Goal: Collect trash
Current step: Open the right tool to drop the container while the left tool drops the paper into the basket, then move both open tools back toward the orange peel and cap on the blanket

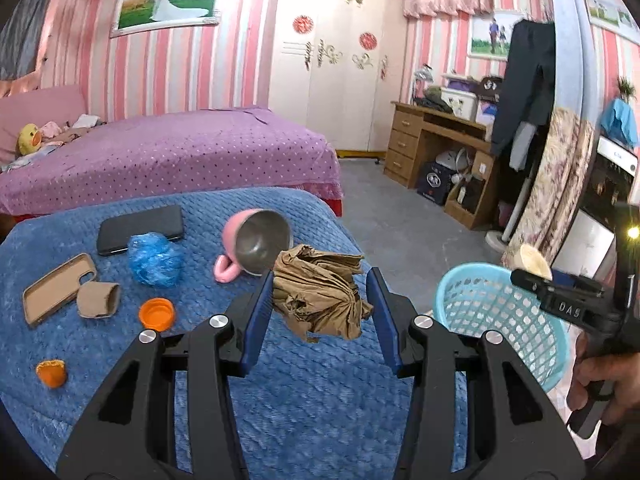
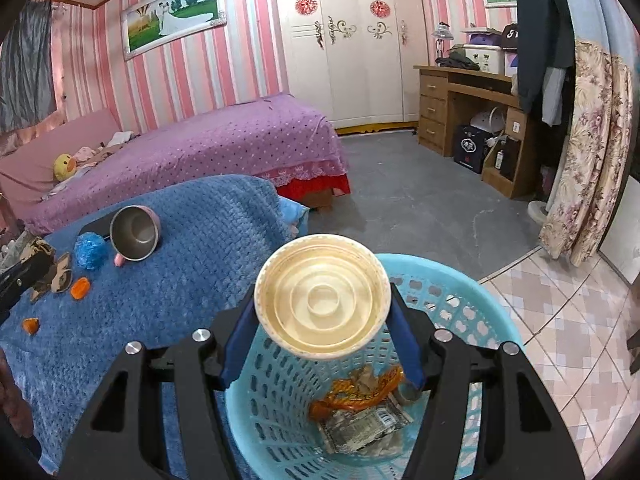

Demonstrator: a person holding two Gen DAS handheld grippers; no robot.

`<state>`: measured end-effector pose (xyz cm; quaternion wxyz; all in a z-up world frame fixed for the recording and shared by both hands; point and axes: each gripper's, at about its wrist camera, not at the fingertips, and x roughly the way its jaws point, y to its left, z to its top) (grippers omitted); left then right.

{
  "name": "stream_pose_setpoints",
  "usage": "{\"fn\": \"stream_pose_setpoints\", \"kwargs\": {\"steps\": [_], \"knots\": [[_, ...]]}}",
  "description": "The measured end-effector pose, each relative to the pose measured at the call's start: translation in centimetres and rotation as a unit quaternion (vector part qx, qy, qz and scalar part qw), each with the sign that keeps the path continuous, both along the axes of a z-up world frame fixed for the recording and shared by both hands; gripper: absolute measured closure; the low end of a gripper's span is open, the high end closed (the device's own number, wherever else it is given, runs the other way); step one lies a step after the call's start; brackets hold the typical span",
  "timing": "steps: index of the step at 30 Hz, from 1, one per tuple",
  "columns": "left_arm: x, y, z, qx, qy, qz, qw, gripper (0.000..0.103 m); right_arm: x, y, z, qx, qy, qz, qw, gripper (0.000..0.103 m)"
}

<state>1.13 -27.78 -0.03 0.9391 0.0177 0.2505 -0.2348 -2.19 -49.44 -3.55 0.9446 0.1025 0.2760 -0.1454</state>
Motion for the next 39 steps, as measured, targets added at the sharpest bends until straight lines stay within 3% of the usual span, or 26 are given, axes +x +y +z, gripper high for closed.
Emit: {"fn": "stream_pose_setpoints", "kwargs": {"steps": [3,9,11,20,22,23,24,26,31,35,39], "knots": [[-0.3,-2.2,-0.4,0.018,-0.001,-0.019,0.9997,0.057,-0.8,-1.1,0.2,0.01,-0.011,-0.014,1.0,0.042],[-1.2,-7.0,-0.8,0.005,0.01,-0.061,0.9981,0.057,-1.5,-3.7,-0.4,0.035,-0.009,-0.037,0.999,0.042],[-1.6,-9.0,-0.9,0.011,0.01,-0.078,0.9969,0.057,-1.8,-4.5,-0.4,0.043,-0.012,-0.05,0.998,0.037],[-2.6,-15.2,-1.6,0.021,0.02,-0.112,0.9932,0.055,-3.4,-6.7,0.3,0.058,-0.051,-0.116,0.99,0.036],[-2.7,-16.0,-1.7,0.02,0.022,-0.123,0.9919,0.051,-3.5,-6.7,0.5,0.046,-0.05,-0.125,0.99,0.036],[-2.8,-16.2,-1.6,0.013,0.027,-0.133,0.9906,0.044,-3.5,-6.8,0.6,0.044,-0.051,-0.128,0.989,0.036],[-2.9,-16.3,-1.5,0.006,0.032,-0.145,0.9889,0.031,-3.5,-6.8,0.7,0.045,-0.056,-0.133,0.989,0.036],[-3.2,-15.9,-1.0,-0.001,0.02,-0.147,0.989,0.018,-3.5,-6.8,0.7,0.048,-0.056,-0.132,0.988,0.036],[-2.6,-12.0,0.3,0.019,-0.015,-0.103,0.9944,0.017,-2.0,-4.8,0.8,0.036,-0.046,-0.1,0.993,0.036],[-0.2,-3.9,0.8,0.038,-0.022,-0.029,0.9986,0.017,-0.7,-1.3,1.6,0.022,-0.049,-0.055,0.997,0.036],[1.9,3.9,0.9,0.048,-0.016,0.044,0.9977,0.017,1.4,2.9,2.0,0.016,-0.045,-0.005,0.999,0.036]]}}
